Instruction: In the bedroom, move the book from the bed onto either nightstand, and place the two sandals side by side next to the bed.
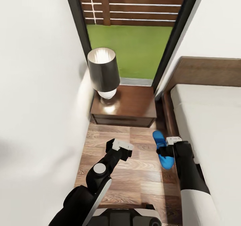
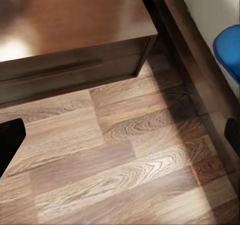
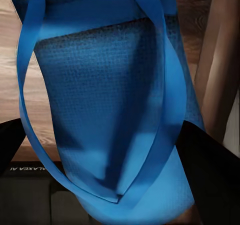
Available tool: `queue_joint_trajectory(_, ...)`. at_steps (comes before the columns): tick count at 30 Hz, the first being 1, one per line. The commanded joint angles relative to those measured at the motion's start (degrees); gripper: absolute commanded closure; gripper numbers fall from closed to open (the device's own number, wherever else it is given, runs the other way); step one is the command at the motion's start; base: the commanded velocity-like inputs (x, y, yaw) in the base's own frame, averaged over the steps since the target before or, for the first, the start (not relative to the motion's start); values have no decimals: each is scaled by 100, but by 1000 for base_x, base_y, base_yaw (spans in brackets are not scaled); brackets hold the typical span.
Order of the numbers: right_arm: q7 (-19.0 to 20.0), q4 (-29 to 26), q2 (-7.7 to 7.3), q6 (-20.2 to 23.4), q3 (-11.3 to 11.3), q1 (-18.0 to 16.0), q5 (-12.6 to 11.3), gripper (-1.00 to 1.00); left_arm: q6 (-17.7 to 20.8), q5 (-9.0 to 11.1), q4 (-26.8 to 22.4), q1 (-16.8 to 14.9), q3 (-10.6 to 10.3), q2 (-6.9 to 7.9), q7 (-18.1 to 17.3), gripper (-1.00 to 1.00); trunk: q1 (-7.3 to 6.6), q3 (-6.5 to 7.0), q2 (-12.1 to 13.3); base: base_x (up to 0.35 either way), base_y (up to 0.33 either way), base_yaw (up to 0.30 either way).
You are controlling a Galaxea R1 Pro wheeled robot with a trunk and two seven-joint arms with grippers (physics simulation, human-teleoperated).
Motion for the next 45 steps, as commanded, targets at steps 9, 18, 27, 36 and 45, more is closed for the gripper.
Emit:
queue_joint_trajectory(9,69,-5,5,11,-14,-6,62,100,26,42,-1,-4,-7,-4,46,-100,3,-8,-10,0,0,-298)
queue_joint_trajectory(18,73,-5,6,11,-10,-6,55,100,-46,42,-5,-4,-7,1,46,-100,3,17,-10,0,0,-275)
queue_joint_trajectory(27,78,-5,6,11,-9,-6,51,100,-73,42,-9,-4,-16,2,46,-100,3,86,-10,0,0,-178)
queue_joint_trajectory(36,78,-5,6,11,0,-3,52,100,-77,42,-9,-4,-23,2,40,-100,3,163,-10,0,0,-144)
queue_joint_trajectory(45,78,-5,6,11,2,2,59,100,-79,42,-9,-4,-25,2,38,-100,3,240,-10,0,0,-132)
